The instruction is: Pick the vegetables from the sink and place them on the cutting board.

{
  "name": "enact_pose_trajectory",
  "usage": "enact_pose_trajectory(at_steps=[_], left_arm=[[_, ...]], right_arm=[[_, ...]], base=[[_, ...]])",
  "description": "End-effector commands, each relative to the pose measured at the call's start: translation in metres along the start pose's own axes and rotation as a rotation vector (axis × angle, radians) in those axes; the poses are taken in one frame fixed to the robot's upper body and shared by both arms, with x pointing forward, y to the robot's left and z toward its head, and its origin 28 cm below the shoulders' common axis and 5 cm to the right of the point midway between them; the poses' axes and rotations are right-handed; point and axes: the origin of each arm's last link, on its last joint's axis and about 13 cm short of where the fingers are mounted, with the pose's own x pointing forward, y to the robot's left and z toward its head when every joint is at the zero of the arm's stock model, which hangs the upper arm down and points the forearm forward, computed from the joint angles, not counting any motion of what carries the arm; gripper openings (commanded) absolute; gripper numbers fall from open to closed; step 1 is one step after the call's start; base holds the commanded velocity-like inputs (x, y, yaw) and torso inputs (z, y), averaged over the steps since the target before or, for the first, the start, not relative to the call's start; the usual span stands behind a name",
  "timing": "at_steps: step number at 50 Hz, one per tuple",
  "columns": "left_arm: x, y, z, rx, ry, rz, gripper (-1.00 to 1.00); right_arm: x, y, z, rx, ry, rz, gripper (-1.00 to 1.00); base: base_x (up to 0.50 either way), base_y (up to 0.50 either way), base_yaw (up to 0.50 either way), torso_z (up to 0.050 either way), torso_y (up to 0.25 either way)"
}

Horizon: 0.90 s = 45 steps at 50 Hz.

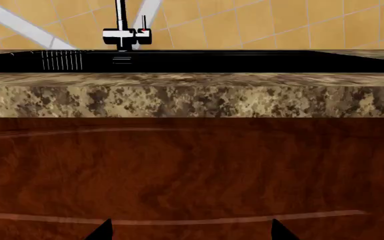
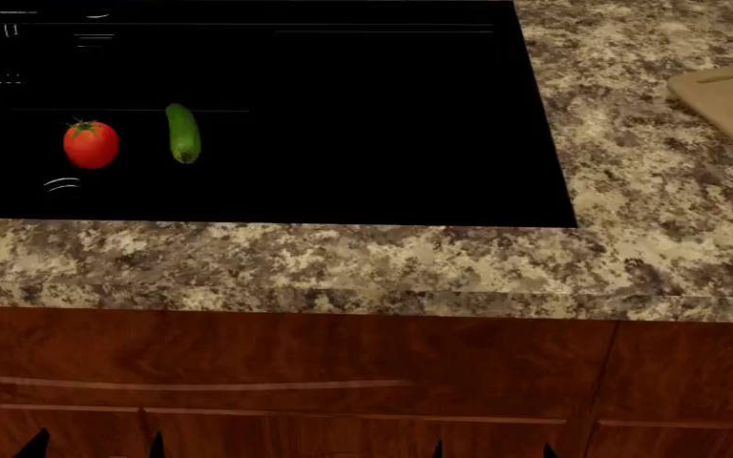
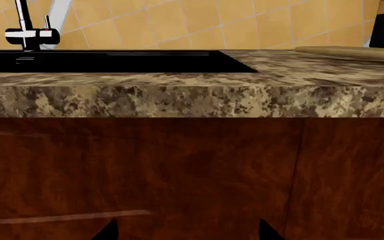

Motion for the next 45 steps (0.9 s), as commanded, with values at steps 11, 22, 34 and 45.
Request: enact_pose_trajectory(at_steps=[11,22,34,45], left_arm=[[-0.0009,0.001,0.0025,-0.02,0.008,-0.001,1.0],[-0.0016,0.0013,0.0005,-0.009,0.017,0.002,1.0],[-0.0013,0.0012,-0.001,-0.001,0.015,0.005,1.0],[-0.0021,0.0003,0.0003,0.005,0.013,0.002,1.0]], right_arm=[[-0.0001,-0.0015,-0.0002,0.012,0.001,-0.025,1.0],[-0.0018,-0.0022,0.0,0.009,-0.018,-0.045,1.0],[-0.0002,-0.0043,-0.0009,-0.027,0.021,-0.101,1.0],[-0.0004,-0.0041,-0.0008,-0.028,0.023,-0.101,1.0]], base=[[0.0,0.0,0.0,0.0,0.0],[0.0,0.0,0.0,0.0,0.0],[0.0,0.31,0.0,0.0,0.0],[0.0,0.5,0.0,0.0,0.0]])
